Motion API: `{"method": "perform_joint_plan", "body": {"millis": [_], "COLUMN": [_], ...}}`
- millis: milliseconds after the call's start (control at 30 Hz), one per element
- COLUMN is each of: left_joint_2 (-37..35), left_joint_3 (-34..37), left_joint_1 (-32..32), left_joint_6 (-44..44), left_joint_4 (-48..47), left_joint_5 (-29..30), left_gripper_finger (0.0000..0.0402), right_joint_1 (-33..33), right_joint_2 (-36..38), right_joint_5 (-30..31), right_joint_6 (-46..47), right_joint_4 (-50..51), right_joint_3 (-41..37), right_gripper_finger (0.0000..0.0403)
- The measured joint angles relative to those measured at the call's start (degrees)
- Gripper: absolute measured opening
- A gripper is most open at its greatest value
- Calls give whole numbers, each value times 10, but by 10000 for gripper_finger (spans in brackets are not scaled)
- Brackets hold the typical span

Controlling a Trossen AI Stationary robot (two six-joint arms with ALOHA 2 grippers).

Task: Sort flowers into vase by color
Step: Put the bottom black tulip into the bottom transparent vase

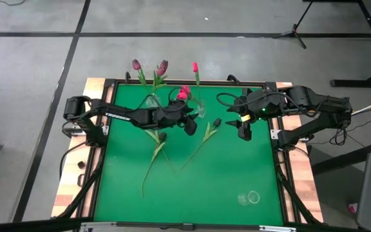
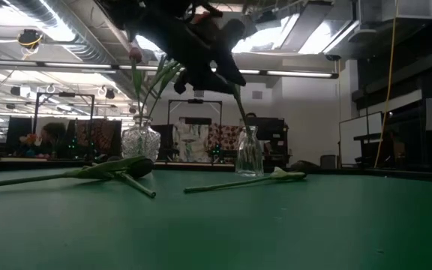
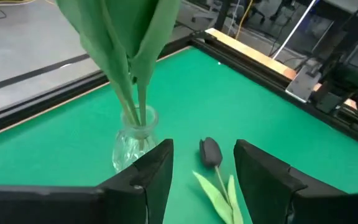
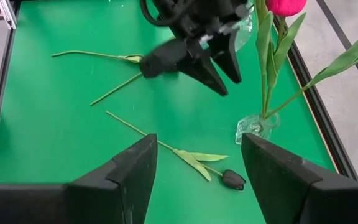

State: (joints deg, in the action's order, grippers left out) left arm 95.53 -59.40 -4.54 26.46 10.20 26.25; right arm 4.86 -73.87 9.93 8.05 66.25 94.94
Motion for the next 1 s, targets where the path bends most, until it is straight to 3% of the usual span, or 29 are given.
{"method": "perform_joint_plan", "body": {"millis": [267, 567, 767, 1000], "left_joint_2": [-81, -175, -194, -195], "left_joint_3": [0, 0, 0, 0], "left_joint_1": [5, 46, 137, 258], "left_joint_6": [15, 143, 233, 349], "left_joint_4": [-123, -361, -491, -540], "left_joint_5": [17, -56, -84, -92], "left_gripper_finger": [166, 166, 166, 166], "right_joint_1": [0, 0, 0, 0], "right_joint_2": [0, 0, 0, 0], "right_joint_5": [4, 0, -1, -1], "right_joint_6": [-6, -5, -5, -5], "right_joint_4": [2, 3, 3, 3], "right_joint_3": [0, 0, 0, 0], "right_gripper_finger": [234, 234, 234, 234]}}
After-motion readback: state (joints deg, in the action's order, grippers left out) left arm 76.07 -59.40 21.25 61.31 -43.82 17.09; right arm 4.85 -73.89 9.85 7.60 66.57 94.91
